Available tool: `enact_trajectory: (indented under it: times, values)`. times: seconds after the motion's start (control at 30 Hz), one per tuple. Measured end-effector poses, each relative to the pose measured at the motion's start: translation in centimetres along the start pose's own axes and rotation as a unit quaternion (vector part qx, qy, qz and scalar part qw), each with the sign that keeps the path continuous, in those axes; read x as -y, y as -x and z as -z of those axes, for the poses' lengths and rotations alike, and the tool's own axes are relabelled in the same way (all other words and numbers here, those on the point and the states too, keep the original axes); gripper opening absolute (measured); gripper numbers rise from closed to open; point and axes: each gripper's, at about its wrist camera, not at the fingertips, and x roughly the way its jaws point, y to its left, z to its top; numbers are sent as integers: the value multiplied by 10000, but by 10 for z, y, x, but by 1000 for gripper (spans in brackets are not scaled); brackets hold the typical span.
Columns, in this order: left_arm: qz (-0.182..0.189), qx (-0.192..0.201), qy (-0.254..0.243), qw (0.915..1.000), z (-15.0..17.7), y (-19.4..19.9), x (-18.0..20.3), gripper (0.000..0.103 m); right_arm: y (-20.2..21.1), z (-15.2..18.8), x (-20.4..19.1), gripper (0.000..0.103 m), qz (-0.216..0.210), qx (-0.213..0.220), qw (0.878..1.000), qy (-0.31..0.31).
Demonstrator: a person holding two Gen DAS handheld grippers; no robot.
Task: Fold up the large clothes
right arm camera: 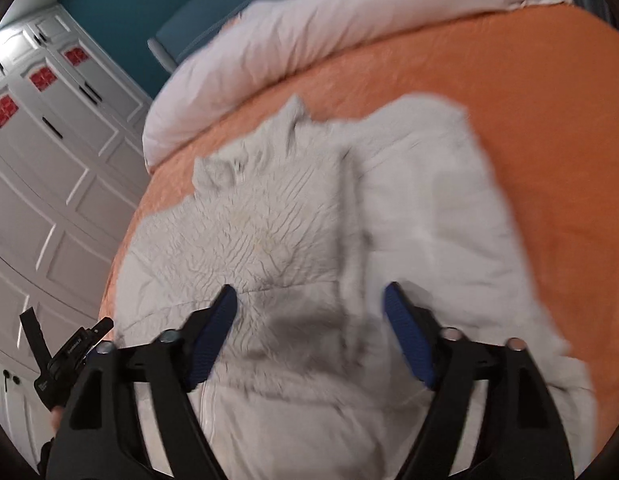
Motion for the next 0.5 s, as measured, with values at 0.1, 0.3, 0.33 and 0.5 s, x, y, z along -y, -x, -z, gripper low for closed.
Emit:
enact_trajectory:
  times: [0.1,0.3,0.33,0.5]
  values:
    - [-16,-11,78,10000,6,-4,-10,75,0,-9,-21,16,-110,68,9992,372]
    - [-187,-36,-225,9996,16,-17,-5,77,19,-19,-23,9,539,449,9911,1128]
    - [-186,-59,-221,9996,17,-21,-6,78,0,-15,-13,10,707,96,9912,1117]
    - [-254,-45,-240,9994,21,-25,-8,79,13,-7,-11,11,688,414,9927,904]
